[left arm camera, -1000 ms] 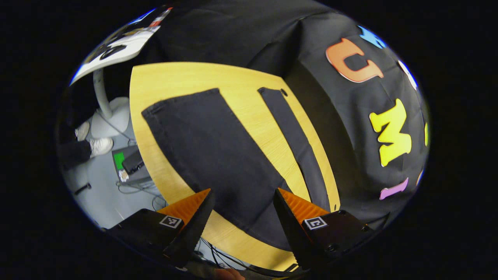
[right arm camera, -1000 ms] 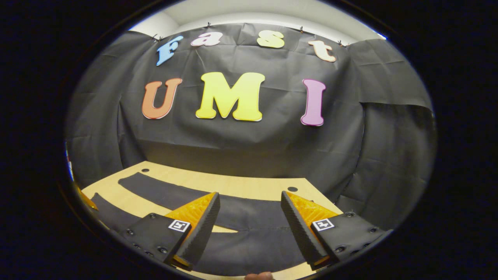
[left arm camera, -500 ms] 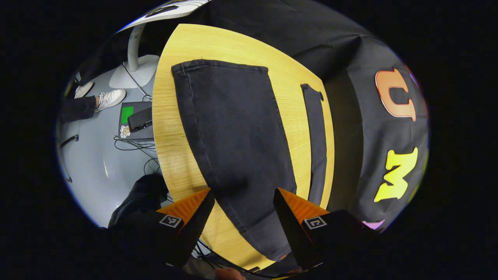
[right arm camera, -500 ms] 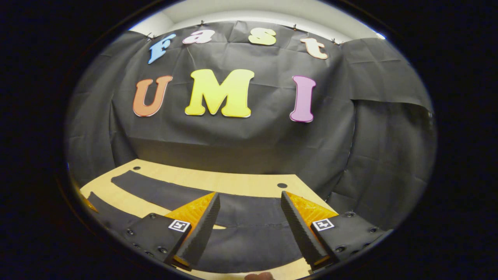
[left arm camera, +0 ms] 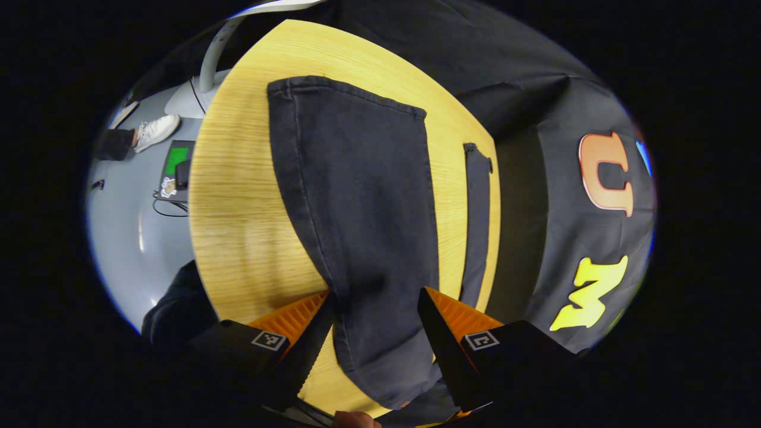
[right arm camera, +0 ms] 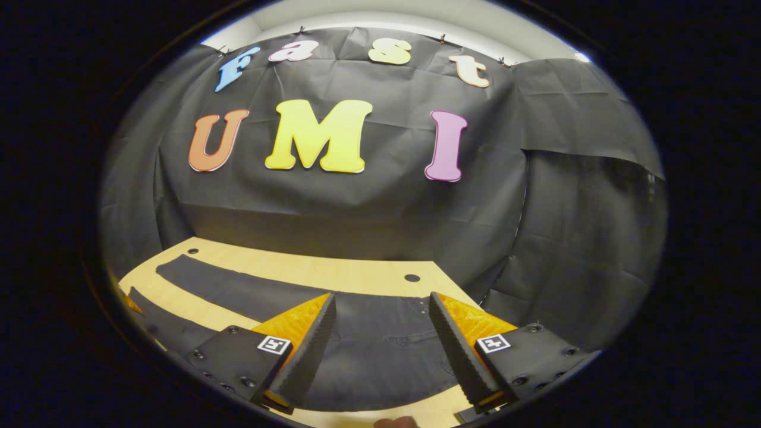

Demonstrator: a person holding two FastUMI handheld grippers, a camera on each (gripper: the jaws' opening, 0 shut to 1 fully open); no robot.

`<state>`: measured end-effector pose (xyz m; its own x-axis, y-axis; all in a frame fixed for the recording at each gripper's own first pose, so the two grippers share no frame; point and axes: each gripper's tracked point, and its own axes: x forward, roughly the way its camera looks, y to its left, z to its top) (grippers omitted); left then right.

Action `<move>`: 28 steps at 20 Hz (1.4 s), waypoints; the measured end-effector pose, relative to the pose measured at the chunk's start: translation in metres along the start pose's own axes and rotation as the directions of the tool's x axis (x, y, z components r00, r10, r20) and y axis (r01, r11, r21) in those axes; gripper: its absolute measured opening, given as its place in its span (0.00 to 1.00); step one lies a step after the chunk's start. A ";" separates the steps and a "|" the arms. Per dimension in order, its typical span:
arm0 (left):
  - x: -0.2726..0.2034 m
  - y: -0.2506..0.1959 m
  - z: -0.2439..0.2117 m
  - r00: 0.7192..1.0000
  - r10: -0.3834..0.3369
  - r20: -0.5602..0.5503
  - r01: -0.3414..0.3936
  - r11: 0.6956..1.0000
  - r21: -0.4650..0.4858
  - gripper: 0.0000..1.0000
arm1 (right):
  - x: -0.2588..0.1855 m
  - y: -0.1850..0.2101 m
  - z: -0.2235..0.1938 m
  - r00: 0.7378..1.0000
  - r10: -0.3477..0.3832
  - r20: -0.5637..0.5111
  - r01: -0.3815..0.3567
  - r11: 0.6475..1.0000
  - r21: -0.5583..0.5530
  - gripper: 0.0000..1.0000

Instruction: Grasp the waist and the cuffs of the jeans and fold them to make the two legs overlap; first hold the waist and fold one-third of the jeans toward the cuffs, then hold the cuffs and fold the remaining one-third in the same direction to finish folding.

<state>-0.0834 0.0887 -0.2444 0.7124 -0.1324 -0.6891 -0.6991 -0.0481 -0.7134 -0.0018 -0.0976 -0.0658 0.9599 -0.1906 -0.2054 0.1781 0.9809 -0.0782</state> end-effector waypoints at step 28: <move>0.016 0.016 0.010 0.995 -0.069 -0.068 0.064 0.995 -0.073 0.03 | 0.068 -0.108 -0.216 0.716 0.048 -0.697 0.520 0.629 0.577 0.53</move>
<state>-0.0826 0.0954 -0.2677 0.7532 -0.1955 -0.6281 -0.6546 -0.1283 -0.7450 -0.0030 -0.2246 -0.2823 0.5447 -0.1167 -0.8305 0.7365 0.5403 0.4071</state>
